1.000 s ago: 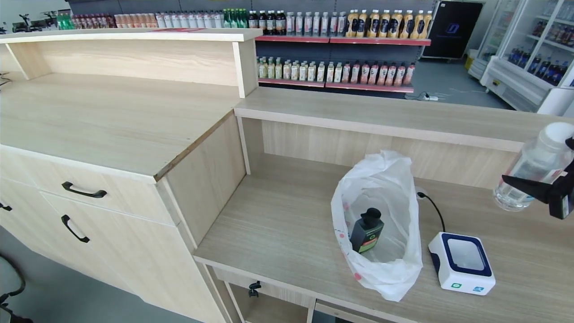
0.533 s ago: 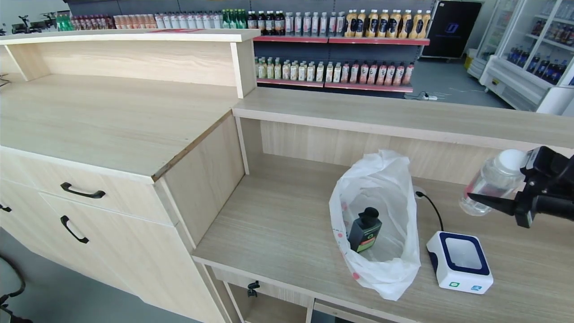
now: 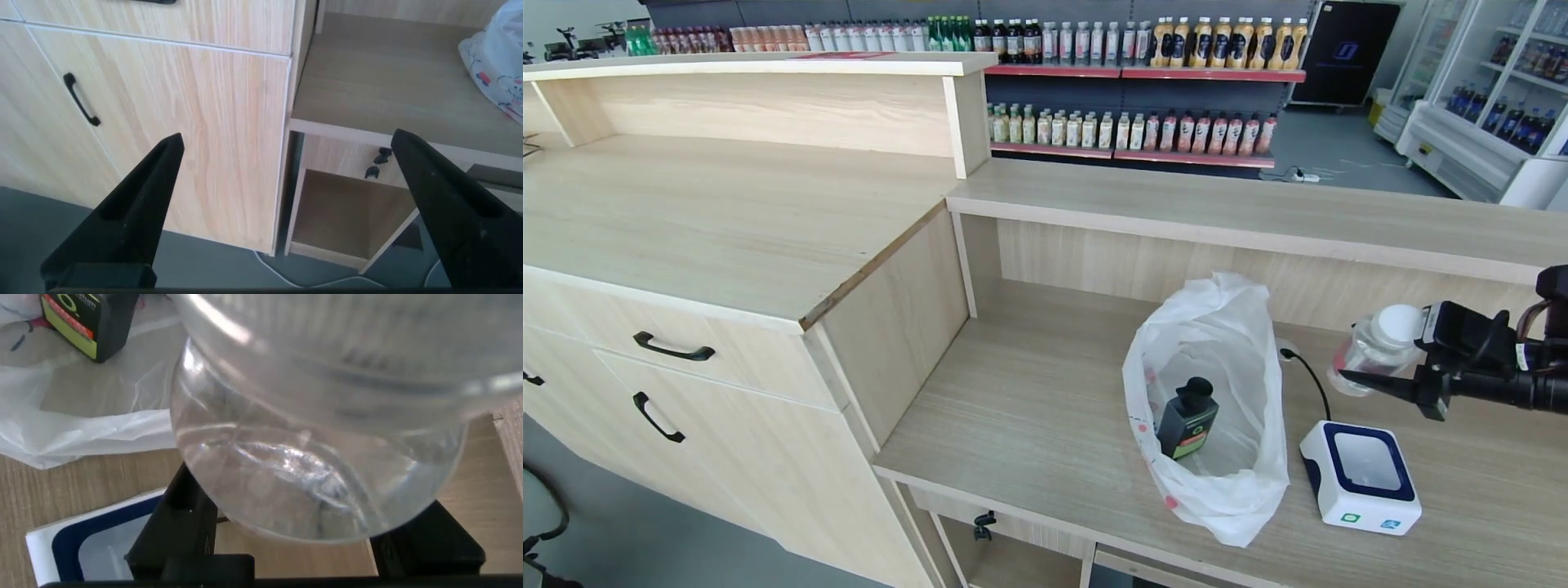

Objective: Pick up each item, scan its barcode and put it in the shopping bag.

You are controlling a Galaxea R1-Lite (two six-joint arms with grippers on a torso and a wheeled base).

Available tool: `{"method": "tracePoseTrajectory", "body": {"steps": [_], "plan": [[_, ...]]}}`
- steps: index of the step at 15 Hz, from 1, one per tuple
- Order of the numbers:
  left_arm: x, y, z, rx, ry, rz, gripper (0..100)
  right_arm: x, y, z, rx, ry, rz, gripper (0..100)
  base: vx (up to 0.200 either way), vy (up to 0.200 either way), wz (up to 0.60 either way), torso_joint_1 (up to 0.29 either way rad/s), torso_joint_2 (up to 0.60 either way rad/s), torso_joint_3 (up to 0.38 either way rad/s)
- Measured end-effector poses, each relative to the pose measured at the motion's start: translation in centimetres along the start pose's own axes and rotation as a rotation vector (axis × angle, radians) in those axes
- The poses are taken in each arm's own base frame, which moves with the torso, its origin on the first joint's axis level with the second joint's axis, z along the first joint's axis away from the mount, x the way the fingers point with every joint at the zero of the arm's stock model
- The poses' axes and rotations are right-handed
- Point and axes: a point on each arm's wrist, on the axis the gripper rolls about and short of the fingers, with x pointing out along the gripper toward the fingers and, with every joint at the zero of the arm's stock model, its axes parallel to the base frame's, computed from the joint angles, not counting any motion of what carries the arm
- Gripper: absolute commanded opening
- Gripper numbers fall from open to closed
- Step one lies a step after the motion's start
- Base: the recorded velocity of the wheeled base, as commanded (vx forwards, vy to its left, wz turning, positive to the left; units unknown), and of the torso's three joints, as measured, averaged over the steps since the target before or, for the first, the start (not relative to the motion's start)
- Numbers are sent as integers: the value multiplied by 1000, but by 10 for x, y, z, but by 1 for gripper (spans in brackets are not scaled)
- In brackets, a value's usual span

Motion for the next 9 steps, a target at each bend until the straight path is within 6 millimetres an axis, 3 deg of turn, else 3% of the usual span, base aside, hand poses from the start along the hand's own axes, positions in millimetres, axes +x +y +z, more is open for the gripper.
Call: {"method": "tracePoseTrajectory", "body": {"steps": [9], "plan": [[0, 0, 0, 0, 0, 0, 100, 19, 7, -8, -61, -64, 41, 0, 0, 0, 0, 0, 0, 0]]}}
